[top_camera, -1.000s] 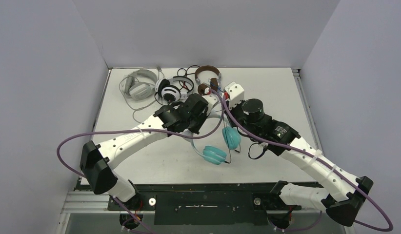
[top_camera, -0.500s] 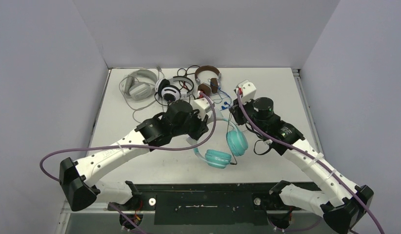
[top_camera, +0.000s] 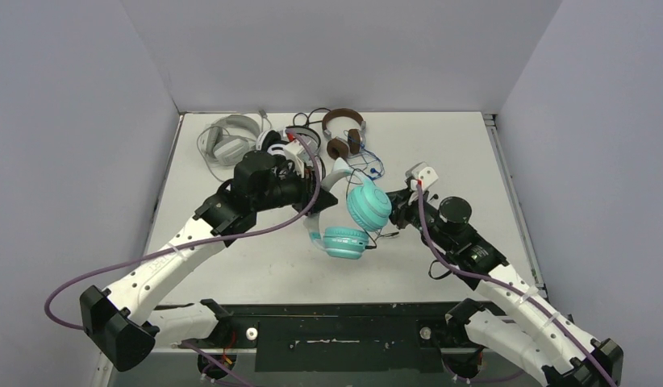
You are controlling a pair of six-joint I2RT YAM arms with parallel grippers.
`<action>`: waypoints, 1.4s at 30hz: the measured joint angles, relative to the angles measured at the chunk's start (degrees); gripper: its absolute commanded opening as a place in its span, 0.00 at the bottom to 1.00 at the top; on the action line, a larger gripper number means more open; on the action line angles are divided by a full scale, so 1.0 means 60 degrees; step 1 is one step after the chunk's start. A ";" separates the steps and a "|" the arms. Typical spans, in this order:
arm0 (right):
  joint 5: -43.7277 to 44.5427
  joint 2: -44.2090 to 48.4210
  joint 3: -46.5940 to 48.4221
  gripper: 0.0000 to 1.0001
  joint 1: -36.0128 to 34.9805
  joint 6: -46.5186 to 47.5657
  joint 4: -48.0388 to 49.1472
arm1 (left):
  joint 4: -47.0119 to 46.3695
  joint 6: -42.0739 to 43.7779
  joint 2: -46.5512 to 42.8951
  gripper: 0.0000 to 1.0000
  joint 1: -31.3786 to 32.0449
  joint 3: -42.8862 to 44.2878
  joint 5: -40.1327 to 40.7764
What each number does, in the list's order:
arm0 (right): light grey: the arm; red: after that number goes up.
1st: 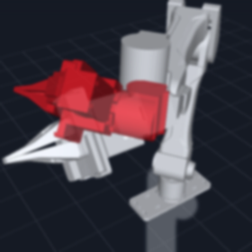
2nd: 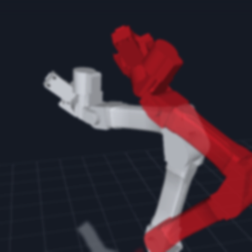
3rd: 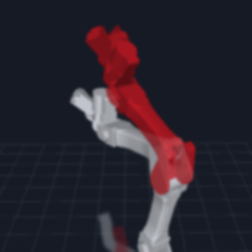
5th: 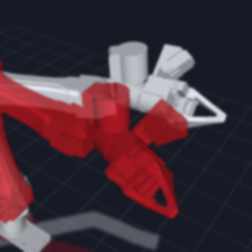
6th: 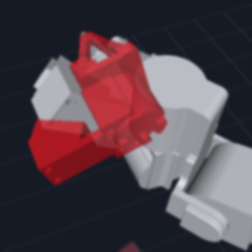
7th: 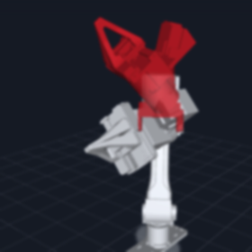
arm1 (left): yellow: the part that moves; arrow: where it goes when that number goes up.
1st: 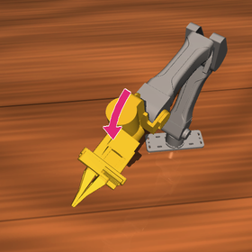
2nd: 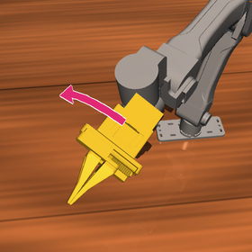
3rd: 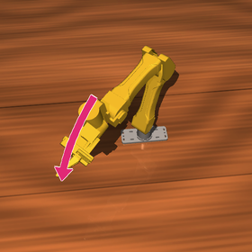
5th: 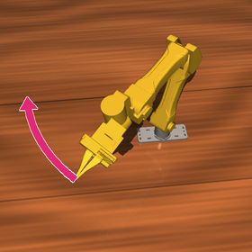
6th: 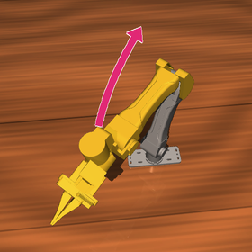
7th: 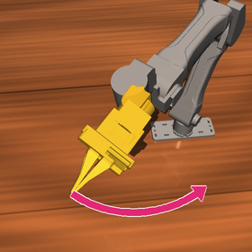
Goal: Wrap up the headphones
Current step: Wrap the headphones cable around the headphones.
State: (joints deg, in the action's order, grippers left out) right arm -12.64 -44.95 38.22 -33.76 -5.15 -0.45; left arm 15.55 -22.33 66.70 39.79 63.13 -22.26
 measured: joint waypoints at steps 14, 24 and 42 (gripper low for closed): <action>-0.1898 -0.1126 -0.1337 0.58 0.0076 -0.0517 0.3687 | 0.1053 -0.0976 -0.0237 0.00 -0.0018 0.2000 -0.0900; -0.3067 -0.1617 -0.1472 0.70 0.0091 -0.0477 0.4870 | 0.2565 -0.1151 0.0011 0.00 -0.0025 0.3446 -0.0546; -0.0291 0.0149 -0.2998 0.95 0.0605 -0.0342 0.3869 | 0.3264 -0.1246 0.0594 0.00 -0.0055 0.4346 -0.0401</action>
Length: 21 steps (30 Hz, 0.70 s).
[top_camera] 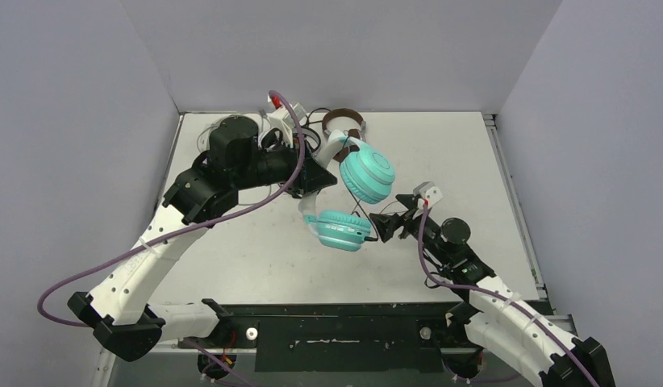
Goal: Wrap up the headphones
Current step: Wrap the headphones cable around the headphones.
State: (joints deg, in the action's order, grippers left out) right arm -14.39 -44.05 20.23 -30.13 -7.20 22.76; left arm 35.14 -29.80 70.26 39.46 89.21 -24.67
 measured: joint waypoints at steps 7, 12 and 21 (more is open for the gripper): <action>-0.1144 -0.0182 -0.0477 0.90 0.0007 0.0135 0.0335 | 0.0033 0.0000 0.0036 0.00 -0.0036 0.0000 0.0000; -0.2415 -0.1698 -0.0372 0.88 -0.0251 0.0211 0.1064 | 0.0029 -0.0007 0.0087 0.00 -0.0036 0.0000 0.0000; -0.2750 -0.3781 0.0608 0.76 -0.0699 0.0331 0.2495 | 0.0025 -0.0066 0.0102 0.00 -0.0109 -0.0004 0.0000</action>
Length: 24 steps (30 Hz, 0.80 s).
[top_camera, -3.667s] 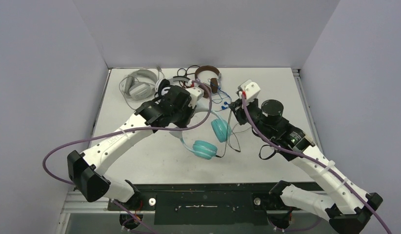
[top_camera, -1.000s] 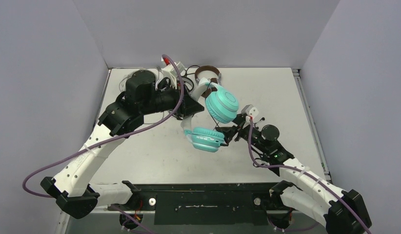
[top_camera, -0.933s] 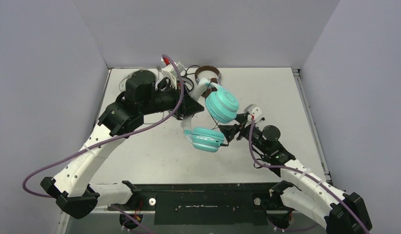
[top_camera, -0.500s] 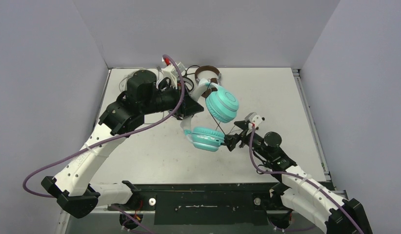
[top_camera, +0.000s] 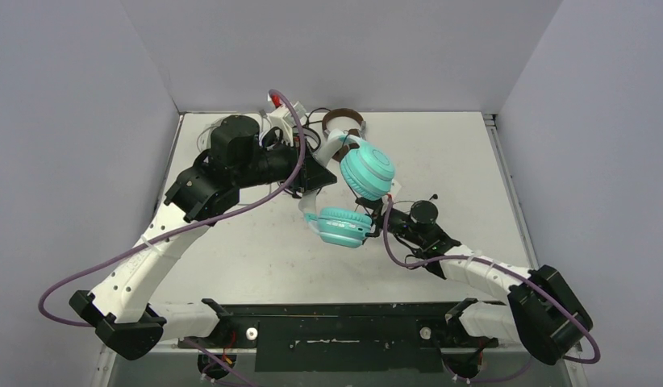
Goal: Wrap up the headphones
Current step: Wrap the headphones cable around the headphones.
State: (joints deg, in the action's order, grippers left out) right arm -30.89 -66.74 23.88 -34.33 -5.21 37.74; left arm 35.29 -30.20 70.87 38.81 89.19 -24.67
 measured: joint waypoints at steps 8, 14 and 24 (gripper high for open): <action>-0.0375 -0.1752 0.0776 0.25 -0.0004 -0.0423 0.1566 | -0.0007 -0.0131 0.0011 0.00 -0.0055 0.0000 0.0149; -0.0506 -0.1851 0.0849 0.00 -0.0102 -0.0962 0.2000 | 0.0022 -0.0164 0.0025 0.00 -0.0240 0.0000 0.1126; -0.0415 -0.0342 -0.0419 0.00 -0.1137 -0.1330 0.1738 | 0.0015 -0.0459 0.0025 0.00 -0.1104 -0.0022 0.3071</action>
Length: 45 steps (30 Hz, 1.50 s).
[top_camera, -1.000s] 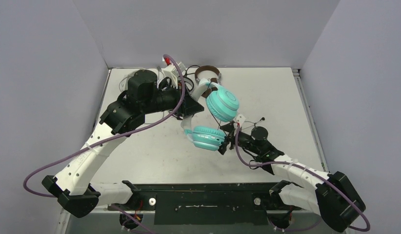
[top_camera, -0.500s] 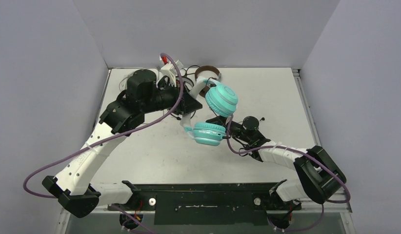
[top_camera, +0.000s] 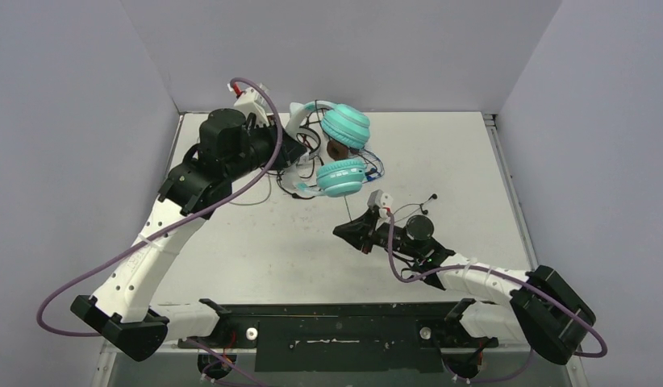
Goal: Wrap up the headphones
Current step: Wrap the headphones cable around the headphones.
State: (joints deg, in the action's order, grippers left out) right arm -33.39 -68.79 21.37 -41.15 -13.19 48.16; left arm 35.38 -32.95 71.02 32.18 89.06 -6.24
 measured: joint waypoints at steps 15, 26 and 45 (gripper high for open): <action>-0.0550 0.1617 0.0102 0.01 -0.2193 -0.1552 -0.1053 | -0.0361 -0.0900 0.0324 0.00 -0.0299 -0.2084 0.3395; -0.0197 0.1639 0.2131 0.00 -0.2335 -0.1912 -0.3774 | -0.1242 0.0637 0.0951 0.00 0.0532 -0.3501 0.5890; -0.0758 -0.0517 0.6473 0.00 0.0481 0.1242 -1.1628 | -0.2065 0.6084 0.1268 0.00 0.2098 -0.4681 0.4925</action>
State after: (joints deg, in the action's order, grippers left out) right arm -37.93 -71.90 60.20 -38.26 -5.74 -21.61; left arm 22.98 3.55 78.63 44.77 60.97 23.31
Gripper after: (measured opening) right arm 0.026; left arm 0.142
